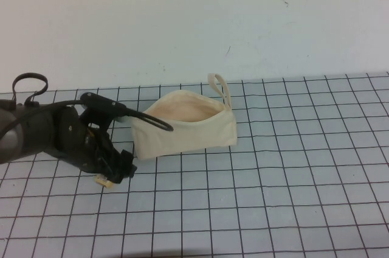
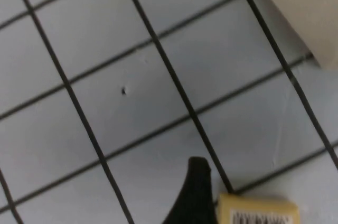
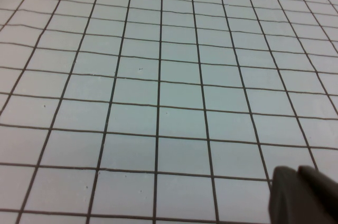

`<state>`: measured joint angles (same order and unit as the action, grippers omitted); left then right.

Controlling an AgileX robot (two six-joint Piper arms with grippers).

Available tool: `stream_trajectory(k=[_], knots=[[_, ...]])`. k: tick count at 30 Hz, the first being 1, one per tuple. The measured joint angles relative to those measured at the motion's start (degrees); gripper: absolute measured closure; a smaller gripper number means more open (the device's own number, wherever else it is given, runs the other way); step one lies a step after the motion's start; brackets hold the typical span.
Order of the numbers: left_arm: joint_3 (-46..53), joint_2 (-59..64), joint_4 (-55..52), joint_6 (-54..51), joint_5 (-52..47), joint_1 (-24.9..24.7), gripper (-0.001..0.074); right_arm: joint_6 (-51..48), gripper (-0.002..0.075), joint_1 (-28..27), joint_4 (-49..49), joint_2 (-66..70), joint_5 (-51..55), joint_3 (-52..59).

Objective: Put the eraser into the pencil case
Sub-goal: Pick up the eraser from the table

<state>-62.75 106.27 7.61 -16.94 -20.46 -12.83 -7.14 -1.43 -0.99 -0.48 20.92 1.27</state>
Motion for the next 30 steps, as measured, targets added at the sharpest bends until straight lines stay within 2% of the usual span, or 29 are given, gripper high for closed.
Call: stream_trajectory(k=[9,20,27,30], knots=[[-5.5,5.2,-1.6,3.4,-7.5,0.0,0.0191,0.0,0.0727,0.0,0.0,0.0,0.0,0.0],[-8.8,5.2,-2.5,3.4,-16.6,0.0,0.0301,0.0,0.0727,0.0,0.0,0.0,0.0,0.0],[-9.0,5.5,-3.1,3.6,-19.6,0.0,0.0456,0.0,0.0727,0.0,0.0,0.0,0.0,0.0],[-9.0,5.5,-3.1,3.6,-19.7,0.0,0.0455,0.0,0.0727,0.0,0.0,0.0,0.0,0.0]])
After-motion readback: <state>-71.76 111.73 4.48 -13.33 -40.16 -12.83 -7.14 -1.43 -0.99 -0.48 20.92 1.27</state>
